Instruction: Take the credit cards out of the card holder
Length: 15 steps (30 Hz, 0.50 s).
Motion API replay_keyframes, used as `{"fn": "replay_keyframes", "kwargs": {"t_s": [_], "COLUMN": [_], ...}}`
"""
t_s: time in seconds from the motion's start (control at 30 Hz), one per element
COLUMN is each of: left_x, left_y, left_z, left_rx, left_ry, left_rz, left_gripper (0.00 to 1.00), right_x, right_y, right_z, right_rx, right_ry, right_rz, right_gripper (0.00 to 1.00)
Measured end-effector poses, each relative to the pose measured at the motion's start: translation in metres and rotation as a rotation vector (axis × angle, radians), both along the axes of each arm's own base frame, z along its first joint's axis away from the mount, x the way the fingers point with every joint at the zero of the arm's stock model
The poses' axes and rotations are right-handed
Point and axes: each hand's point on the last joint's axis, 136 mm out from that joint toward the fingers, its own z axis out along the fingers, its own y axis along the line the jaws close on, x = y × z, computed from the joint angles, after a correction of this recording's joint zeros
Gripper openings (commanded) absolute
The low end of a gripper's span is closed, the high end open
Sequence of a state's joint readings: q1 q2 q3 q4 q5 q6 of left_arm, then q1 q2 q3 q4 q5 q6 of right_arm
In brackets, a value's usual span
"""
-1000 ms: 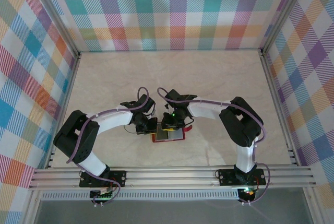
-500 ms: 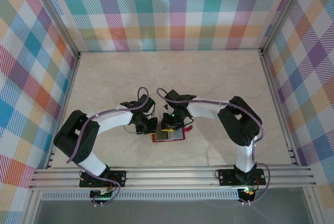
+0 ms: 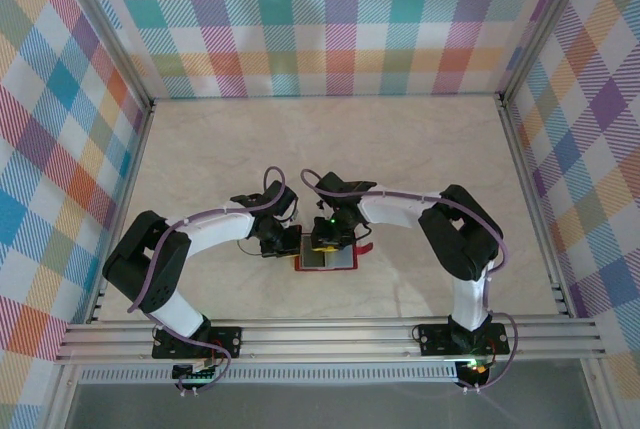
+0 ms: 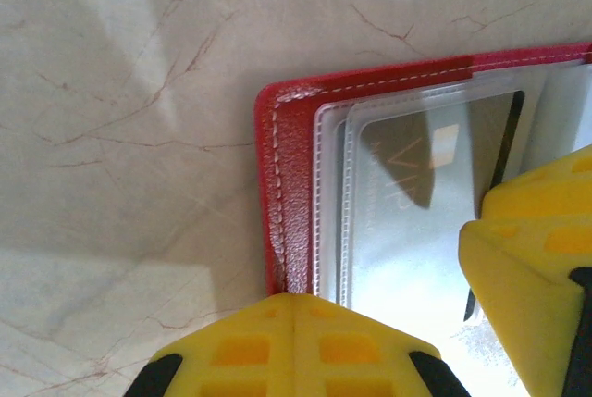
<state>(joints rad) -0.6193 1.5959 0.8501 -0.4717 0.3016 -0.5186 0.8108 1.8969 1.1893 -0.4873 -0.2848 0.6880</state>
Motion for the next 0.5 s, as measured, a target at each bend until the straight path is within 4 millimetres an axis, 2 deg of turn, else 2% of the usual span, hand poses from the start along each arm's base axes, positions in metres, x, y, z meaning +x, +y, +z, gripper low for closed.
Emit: {"fn": "replay_keyframes", "kwargs": {"t_s": [0.5], "left_x": [-0.0001], "left_y": [-0.0002], "left_z": [0.0], "left_rx": [-0.001], "left_ry": [-0.002], "left_rz": [-0.006], "left_gripper": [0.04], "right_x": [0.0007], "right_y": [-0.0073], "right_z": [0.0], "right_rx": [-0.035], "right_ry": [-0.018], "right_rz": [0.005], "right_gripper": [0.28]}}
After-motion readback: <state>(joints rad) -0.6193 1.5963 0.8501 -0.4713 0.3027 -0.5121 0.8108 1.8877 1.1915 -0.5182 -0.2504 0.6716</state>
